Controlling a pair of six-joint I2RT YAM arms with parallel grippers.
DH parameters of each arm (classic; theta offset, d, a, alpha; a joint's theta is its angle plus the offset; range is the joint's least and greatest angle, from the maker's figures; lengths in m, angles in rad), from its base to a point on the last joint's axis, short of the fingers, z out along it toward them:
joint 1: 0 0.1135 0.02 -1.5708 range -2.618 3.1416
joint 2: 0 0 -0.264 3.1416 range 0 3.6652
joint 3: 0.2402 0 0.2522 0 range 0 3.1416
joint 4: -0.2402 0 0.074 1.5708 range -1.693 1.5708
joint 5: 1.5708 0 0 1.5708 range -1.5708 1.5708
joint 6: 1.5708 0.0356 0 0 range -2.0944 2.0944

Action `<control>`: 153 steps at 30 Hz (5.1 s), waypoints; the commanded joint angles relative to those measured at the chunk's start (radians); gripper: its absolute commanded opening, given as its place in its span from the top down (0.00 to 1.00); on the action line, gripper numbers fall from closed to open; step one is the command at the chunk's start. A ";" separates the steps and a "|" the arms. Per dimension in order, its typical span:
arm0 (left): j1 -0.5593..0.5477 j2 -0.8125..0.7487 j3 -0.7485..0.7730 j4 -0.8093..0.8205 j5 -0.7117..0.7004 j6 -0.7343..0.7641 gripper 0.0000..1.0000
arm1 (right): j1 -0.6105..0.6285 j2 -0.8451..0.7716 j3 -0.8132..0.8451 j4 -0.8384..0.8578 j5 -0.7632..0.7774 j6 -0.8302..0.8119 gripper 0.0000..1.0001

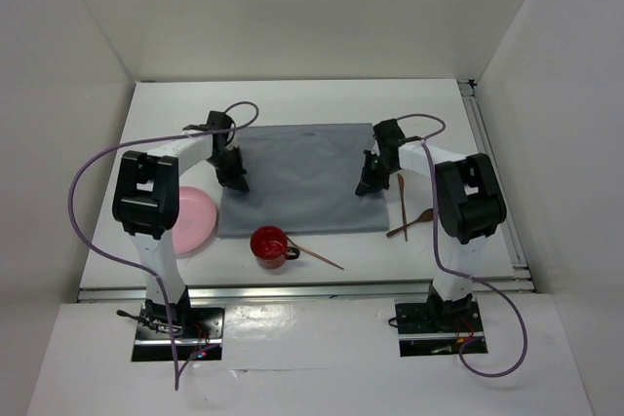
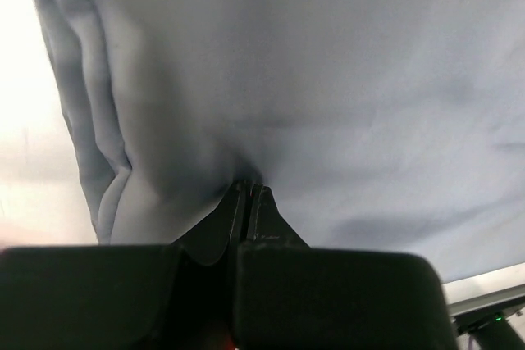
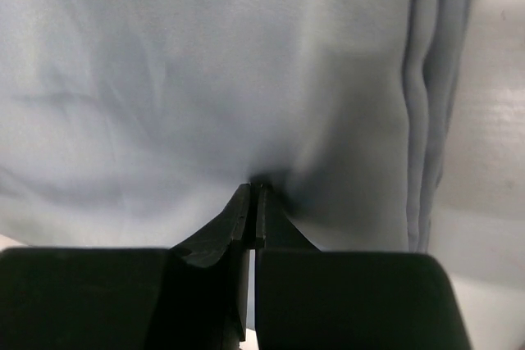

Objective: Set the dinner table for one person

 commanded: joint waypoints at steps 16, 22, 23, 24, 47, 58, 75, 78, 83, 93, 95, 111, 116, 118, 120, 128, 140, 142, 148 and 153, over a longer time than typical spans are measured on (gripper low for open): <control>0.019 -0.152 0.378 -0.309 -0.248 0.033 0.69 | 0.030 -0.187 0.284 -0.165 0.064 -0.082 1.00; 0.098 -0.287 0.232 -0.283 -0.236 0.033 0.63 | 0.115 -0.241 0.285 -0.144 -0.039 -0.146 0.90; 0.109 -0.296 0.211 -0.283 -0.225 0.033 0.62 | 0.142 -0.241 0.285 -0.135 -0.052 -0.167 0.85; 0.109 -0.307 0.192 -0.283 -0.225 0.033 0.60 | 0.174 -0.241 0.285 -0.135 -0.066 -0.180 0.78; 0.243 -0.568 -0.003 -0.250 -0.170 -0.047 0.33 | 0.717 0.012 0.323 -0.193 0.122 -0.362 0.34; 0.243 -0.568 -0.003 -0.250 -0.161 -0.038 0.33 | 0.746 0.052 0.352 -0.213 0.122 -0.373 0.76; 0.252 -0.568 0.016 -0.260 -0.185 -0.038 0.28 | 0.570 -0.036 0.672 -0.443 0.366 -0.286 1.00; 0.252 -0.568 -0.009 -0.260 -0.194 -0.058 0.28 | 0.448 -0.007 0.735 -0.472 0.383 -0.245 1.00; 0.252 -0.577 -0.055 -0.240 -0.164 -0.058 0.28 | 0.247 0.073 0.823 -0.484 0.392 -0.197 1.00; 0.261 -0.569 -0.127 -0.252 -0.191 -0.009 0.28 | 0.038 0.312 1.001 -0.475 0.383 -0.154 1.00; 0.276 -0.592 -0.159 -0.252 -0.181 -0.018 0.28 | 0.027 0.341 1.031 -0.487 0.408 -0.154 1.00; 0.356 -0.808 -0.495 -0.361 -0.188 -0.322 0.06 | -0.019 0.411 0.981 -0.409 0.287 -0.204 0.83; 0.356 -0.831 -0.524 -0.384 -0.168 -0.369 0.08 | -0.028 0.377 0.961 -0.391 0.251 -0.223 0.27; 0.356 -0.821 -0.524 -0.405 -0.179 -0.369 0.08 | -0.028 0.368 0.970 -0.400 0.242 -0.223 0.13; 0.356 -0.821 -0.537 -0.405 -0.190 -0.394 0.08 | -0.028 0.345 0.970 -0.400 0.242 -0.223 0.04; 0.378 -0.821 -0.632 -0.289 -0.193 -0.484 0.16 | -0.028 0.199 0.894 -0.391 0.242 -0.223 0.01; 0.417 -0.738 -0.755 -0.073 -0.207 -0.558 0.16 | -0.010 -0.017 0.639 -0.323 0.196 -0.241 0.01; 0.417 -0.707 -0.764 -0.063 -0.207 -0.558 0.20 | -0.010 -0.049 0.588 -0.323 0.205 -0.241 0.01; 0.417 -0.687 -0.647 -0.118 -0.217 -0.547 0.96 | -0.010 -0.132 0.499 -0.323 0.224 -0.241 0.01; 0.417 -0.800 -0.508 -0.180 -0.242 -0.507 1.00 | -0.010 -0.189 0.464 -0.323 0.222 -0.220 0.01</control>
